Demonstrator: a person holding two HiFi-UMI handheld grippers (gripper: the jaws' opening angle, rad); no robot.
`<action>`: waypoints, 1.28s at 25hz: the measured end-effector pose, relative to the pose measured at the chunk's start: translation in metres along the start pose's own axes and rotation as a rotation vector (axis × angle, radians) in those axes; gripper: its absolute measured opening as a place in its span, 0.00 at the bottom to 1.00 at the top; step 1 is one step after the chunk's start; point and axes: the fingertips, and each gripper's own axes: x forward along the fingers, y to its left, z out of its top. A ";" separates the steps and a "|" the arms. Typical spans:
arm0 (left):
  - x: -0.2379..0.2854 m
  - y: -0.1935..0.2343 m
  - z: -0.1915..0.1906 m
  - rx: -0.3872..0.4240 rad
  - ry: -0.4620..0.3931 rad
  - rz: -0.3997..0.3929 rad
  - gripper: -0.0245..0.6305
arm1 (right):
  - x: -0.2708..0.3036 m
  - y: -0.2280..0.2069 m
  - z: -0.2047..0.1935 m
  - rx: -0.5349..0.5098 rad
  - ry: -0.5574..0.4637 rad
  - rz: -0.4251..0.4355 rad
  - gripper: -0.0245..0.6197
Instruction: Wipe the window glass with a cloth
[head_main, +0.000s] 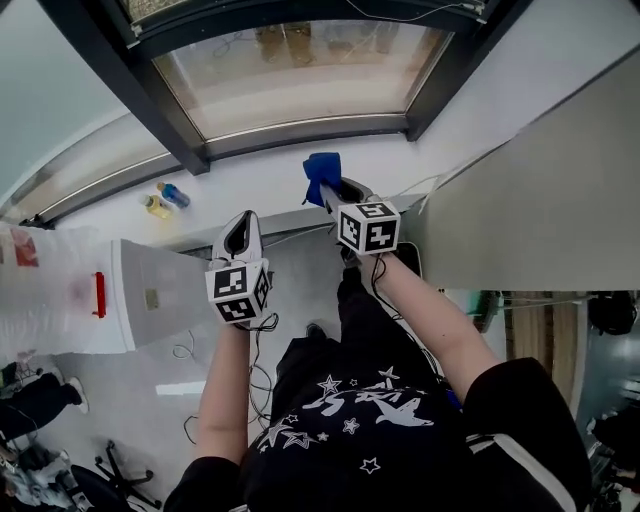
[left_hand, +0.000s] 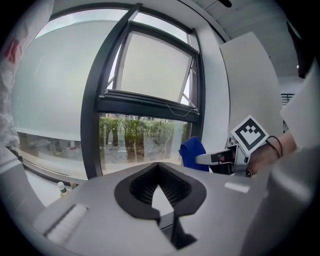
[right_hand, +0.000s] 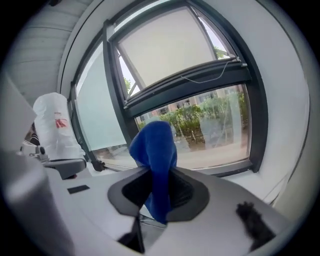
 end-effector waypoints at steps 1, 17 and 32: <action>-0.006 -0.002 0.000 -0.004 -0.001 -0.004 0.05 | -0.007 0.009 0.001 -0.006 0.002 0.011 0.16; -0.066 -0.074 0.028 -0.020 -0.063 0.008 0.05 | -0.110 0.013 0.026 -0.045 -0.046 0.091 0.16; -0.088 -0.198 0.029 0.027 -0.079 -0.056 0.05 | -0.219 -0.061 0.005 -0.001 -0.079 0.042 0.16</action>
